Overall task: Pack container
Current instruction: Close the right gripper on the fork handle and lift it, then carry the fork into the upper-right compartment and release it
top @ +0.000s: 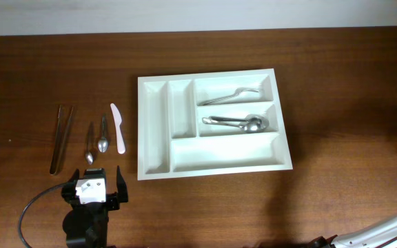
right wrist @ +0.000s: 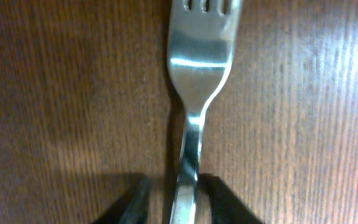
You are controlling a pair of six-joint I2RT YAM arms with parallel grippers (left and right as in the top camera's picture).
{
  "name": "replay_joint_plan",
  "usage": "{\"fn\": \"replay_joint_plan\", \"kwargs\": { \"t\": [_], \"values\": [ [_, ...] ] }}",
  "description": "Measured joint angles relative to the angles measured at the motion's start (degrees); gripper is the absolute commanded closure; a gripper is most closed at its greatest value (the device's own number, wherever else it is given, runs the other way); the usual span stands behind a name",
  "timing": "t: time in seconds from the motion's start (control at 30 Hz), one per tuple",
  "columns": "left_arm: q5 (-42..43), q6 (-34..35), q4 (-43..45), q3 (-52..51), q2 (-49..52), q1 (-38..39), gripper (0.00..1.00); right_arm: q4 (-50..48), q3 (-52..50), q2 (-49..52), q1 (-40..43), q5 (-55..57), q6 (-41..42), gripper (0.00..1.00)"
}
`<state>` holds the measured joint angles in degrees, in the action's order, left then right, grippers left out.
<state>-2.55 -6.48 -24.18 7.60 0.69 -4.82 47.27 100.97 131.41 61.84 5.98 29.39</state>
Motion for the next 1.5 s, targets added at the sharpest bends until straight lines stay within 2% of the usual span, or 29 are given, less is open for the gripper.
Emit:
{"fn": "replay_joint_plan", "kwargs": {
  "t": [0.07,0.1,0.37,0.53,1.17,1.33,1.5],
  "values": [
    [0.0,0.0,0.0,0.0,0.0,0.0,0.01,0.0,0.0,0.0,0.0,-0.2,0.0,0.95],
    [0.0,0.0,0.0,0.0,0.0,0.0,0.01,0.0,0.0,0.0,0.0,-0.3,0.3,0.96],
    [0.0,0.0,0.0,0.0,0.0,0.0,0.01,0.0,0.0,0.0,-0.3,-1.1,0.1,0.96],
    [0.0,0.0,0.0,0.0,0.0,0.0,0.01,1.1,0.0,-0.1,-3.8,-1.6,-0.2,0.96],
    [0.0,0.0,0.0,0.0,0.0,0.0,0.01,2.0,-0.8,-1.3,-35.6,-3.7,-4.3,0.96],
    [0.0,0.0,0.0,0.0,0.0,0.0,0.01,2.0,-0.8,-1.4,-41.7,-3.7,-5.8,0.96],
    [0.0,0.0,0.0,0.0,0.0,0.0,0.01,2.0,-0.8,-1.5,-46.6,-3.5,-10.8,0.96]
  ]
}}
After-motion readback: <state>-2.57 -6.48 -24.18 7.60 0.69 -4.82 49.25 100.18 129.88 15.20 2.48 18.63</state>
